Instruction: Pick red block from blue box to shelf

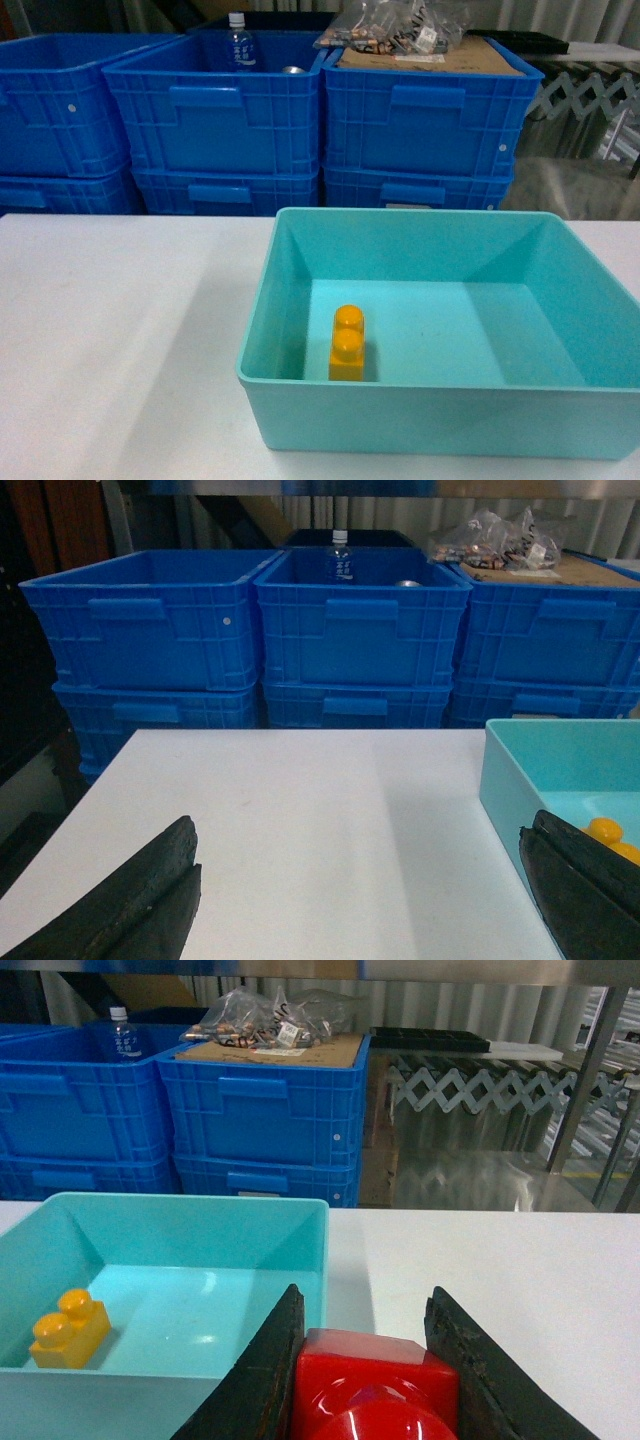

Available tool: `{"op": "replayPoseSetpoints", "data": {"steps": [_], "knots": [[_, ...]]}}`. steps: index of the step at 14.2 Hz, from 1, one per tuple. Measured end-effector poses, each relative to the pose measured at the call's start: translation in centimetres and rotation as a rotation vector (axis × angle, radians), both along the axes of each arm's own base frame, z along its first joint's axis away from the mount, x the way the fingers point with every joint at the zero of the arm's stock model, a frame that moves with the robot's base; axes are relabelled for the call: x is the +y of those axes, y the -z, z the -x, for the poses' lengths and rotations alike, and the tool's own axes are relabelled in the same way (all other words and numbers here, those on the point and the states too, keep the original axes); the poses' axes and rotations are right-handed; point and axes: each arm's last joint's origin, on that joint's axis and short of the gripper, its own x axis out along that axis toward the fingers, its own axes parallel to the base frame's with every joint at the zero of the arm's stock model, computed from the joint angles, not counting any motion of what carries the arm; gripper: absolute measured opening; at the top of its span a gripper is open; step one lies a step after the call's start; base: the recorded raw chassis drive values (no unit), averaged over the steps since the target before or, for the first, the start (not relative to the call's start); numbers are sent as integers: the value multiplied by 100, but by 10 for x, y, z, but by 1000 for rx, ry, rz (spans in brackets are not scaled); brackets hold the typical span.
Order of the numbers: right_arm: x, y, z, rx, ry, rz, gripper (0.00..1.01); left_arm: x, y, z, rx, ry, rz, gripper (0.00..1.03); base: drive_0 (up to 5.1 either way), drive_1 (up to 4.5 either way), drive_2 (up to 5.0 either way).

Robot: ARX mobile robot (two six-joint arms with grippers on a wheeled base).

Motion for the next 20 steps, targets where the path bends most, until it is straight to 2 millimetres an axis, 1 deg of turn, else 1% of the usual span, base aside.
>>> {"op": "replayPoseSetpoints", "data": {"steps": [2,20], "knots": [[0,0,0,0,0,0,29,0,0,0,0,0,0,98,-61,-61,-61],[0,0,0,0,-5,0,29,0,0,0,0,0,0,98,-162,-162,-162]]}}
